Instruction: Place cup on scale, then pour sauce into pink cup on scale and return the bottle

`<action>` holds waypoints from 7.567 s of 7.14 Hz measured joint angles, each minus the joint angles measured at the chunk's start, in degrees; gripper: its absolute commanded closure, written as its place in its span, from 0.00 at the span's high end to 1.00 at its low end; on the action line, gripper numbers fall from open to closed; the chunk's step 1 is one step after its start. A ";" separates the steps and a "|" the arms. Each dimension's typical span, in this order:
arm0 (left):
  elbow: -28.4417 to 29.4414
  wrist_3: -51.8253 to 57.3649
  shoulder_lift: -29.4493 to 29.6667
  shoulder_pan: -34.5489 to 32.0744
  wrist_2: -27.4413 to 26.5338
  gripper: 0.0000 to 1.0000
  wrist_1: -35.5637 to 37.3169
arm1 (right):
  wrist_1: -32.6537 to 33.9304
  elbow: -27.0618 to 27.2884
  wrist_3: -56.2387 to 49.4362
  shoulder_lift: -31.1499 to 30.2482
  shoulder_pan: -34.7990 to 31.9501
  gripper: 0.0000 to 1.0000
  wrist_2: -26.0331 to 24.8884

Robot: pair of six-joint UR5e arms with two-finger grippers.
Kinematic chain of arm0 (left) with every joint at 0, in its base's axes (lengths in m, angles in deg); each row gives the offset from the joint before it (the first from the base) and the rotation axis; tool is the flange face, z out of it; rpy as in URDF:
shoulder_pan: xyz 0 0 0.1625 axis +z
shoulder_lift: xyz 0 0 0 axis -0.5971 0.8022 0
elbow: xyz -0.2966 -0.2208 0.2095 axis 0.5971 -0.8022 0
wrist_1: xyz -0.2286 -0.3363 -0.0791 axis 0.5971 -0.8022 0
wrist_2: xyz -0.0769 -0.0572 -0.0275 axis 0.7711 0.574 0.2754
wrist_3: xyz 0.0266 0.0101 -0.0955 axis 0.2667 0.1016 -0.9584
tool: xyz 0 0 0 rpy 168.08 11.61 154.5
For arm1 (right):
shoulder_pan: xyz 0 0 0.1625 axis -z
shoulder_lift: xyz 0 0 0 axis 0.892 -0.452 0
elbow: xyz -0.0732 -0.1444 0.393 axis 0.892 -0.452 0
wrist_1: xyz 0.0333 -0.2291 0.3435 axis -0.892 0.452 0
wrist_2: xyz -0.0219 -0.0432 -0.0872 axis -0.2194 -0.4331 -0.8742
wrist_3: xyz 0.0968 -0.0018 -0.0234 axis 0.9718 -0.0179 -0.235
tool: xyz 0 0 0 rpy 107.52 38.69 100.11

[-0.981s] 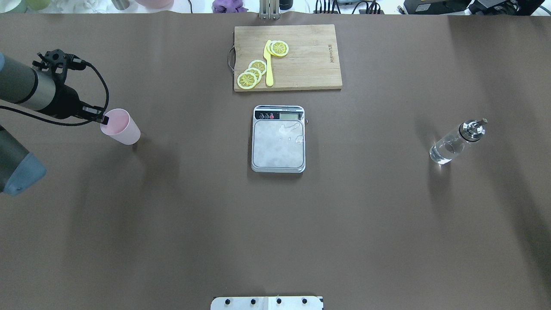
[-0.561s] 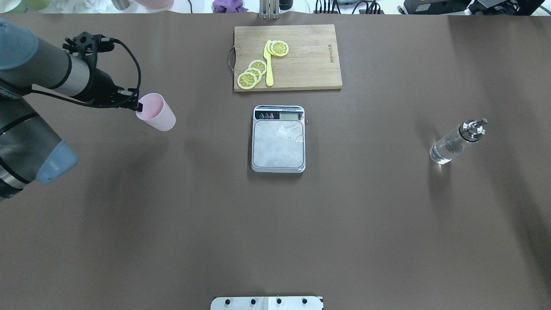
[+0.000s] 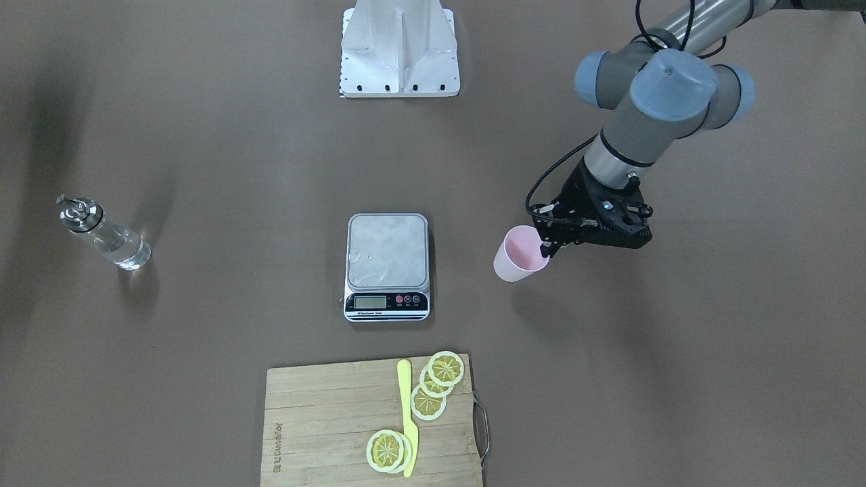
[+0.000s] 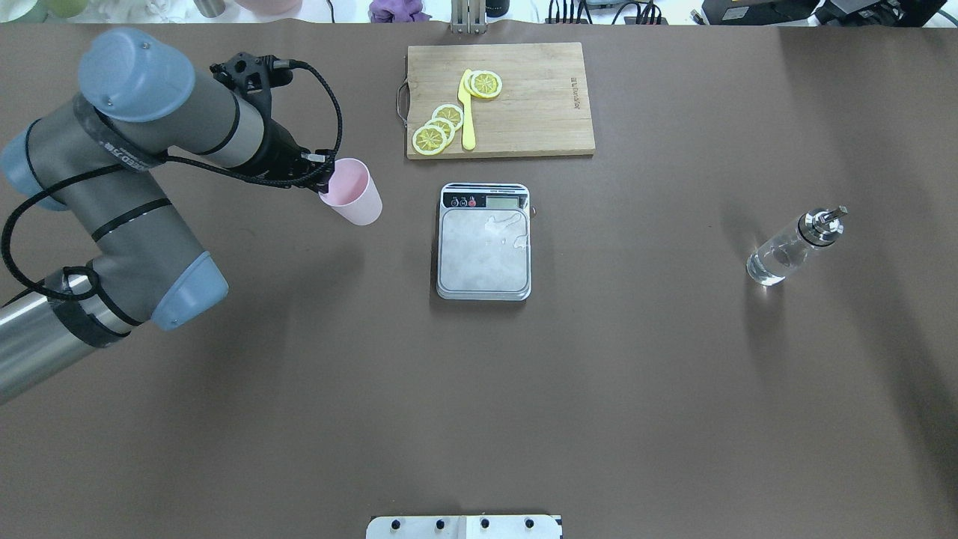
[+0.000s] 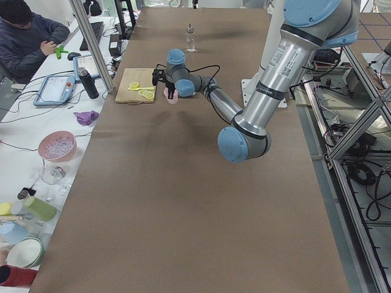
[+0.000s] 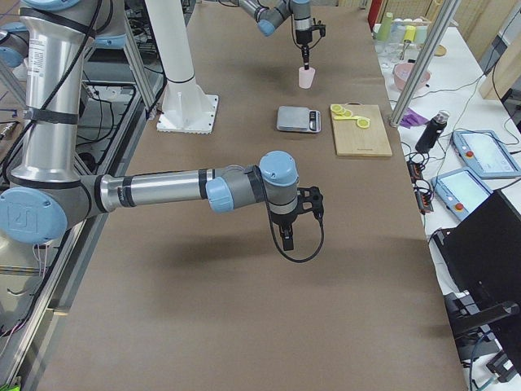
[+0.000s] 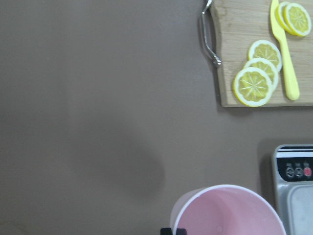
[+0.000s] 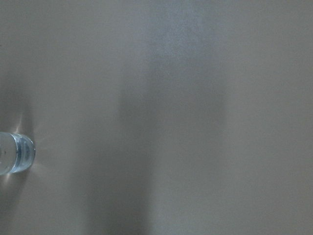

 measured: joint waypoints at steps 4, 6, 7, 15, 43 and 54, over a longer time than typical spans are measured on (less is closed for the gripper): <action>1.58 -0.67 10.18 4.80 -5.62 0.00 8.70 | 0.05 -0.04 0.09 0.04 0.00 1.00 0.00; 6.49 -0.40 15.71 7.30 -10.34 0.00 10.05 | 0.05 -0.04 0.09 0.05 0.02 1.00 0.00; 9.14 0.10 18.37 8.28 -11.88 0.00 10.96 | 0.05 -0.04 0.09 0.05 0.01 1.00 0.00; 10.65 4.97 21.47 11.83 -13.08 0.00 16.79 | 0.05 0.16 0.09 -0.16 -0.04 1.00 -0.03; 5.32 90.79 -17.22 -42.08 12.71 0.99 25.99 | -25.25 -0.02 -0.83 -1.87 1.33 0.93 6.76; 8.99 94.89 -22.92 -49.60 21.23 0.99 22.78 | -55.12 -11.84 -1.05 -1.26 19.22 1.00 -2.62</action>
